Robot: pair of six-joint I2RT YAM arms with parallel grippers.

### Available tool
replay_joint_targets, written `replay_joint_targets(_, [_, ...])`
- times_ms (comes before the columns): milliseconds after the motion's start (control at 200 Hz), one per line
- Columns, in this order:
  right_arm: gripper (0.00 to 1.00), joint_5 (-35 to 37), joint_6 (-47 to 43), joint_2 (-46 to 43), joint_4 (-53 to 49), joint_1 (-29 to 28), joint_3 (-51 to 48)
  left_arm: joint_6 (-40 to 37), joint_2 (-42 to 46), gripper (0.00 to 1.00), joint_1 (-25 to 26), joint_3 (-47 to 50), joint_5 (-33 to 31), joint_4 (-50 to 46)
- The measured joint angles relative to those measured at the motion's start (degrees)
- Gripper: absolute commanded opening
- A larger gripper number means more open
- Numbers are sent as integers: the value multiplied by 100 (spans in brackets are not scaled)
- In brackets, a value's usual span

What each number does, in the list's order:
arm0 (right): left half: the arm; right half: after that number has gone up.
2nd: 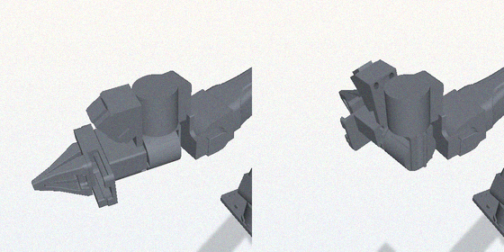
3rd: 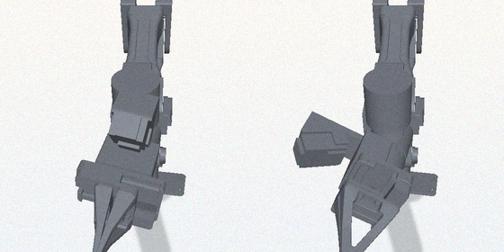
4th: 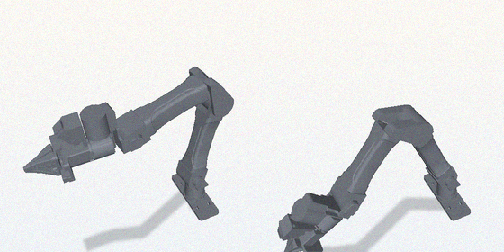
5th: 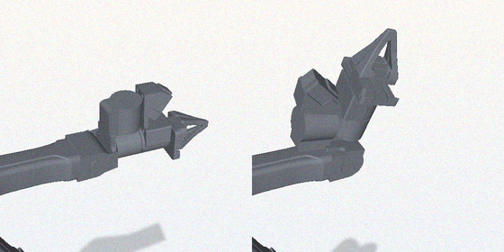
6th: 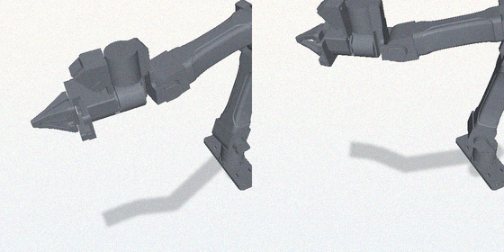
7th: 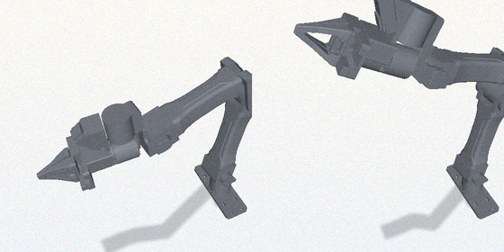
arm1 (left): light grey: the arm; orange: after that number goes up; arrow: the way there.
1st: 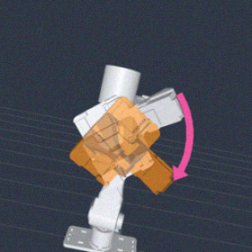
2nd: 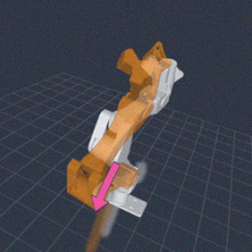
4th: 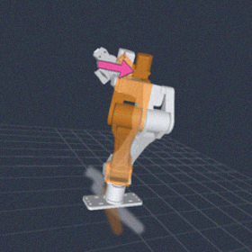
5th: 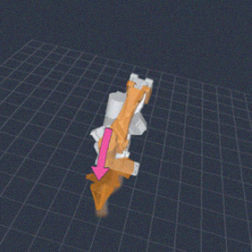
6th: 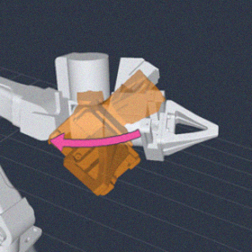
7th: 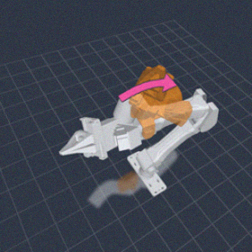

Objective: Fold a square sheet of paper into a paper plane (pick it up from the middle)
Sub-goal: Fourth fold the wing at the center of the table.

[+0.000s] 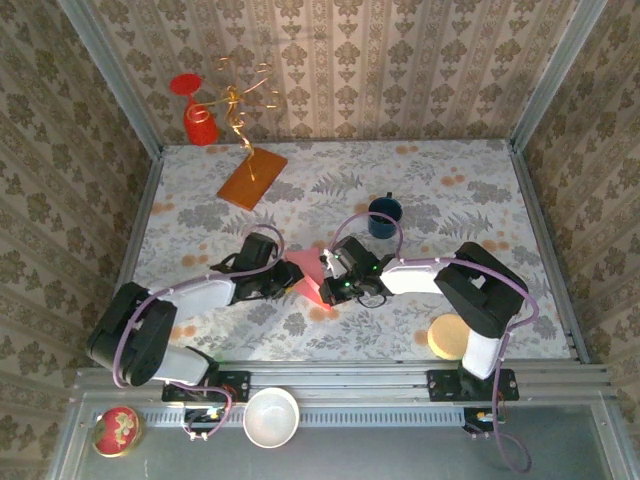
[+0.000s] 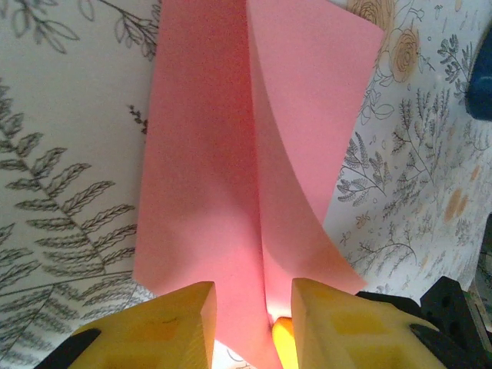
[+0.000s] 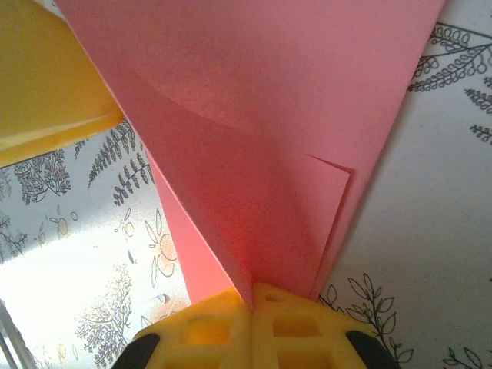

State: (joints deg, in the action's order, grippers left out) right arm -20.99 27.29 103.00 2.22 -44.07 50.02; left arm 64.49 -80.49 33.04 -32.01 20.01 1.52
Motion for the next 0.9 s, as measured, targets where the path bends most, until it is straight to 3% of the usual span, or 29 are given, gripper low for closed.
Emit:
replay_joint_targets(645, [7, -177, 13, -31, 374, 94, -225, -369, -372, 32, -2, -66, 33, 236])
replay_joint_targets(900, [12, -188, -28, -31, 376, 98, -229, -365, -573, 31, -2, -76, 33, 332])
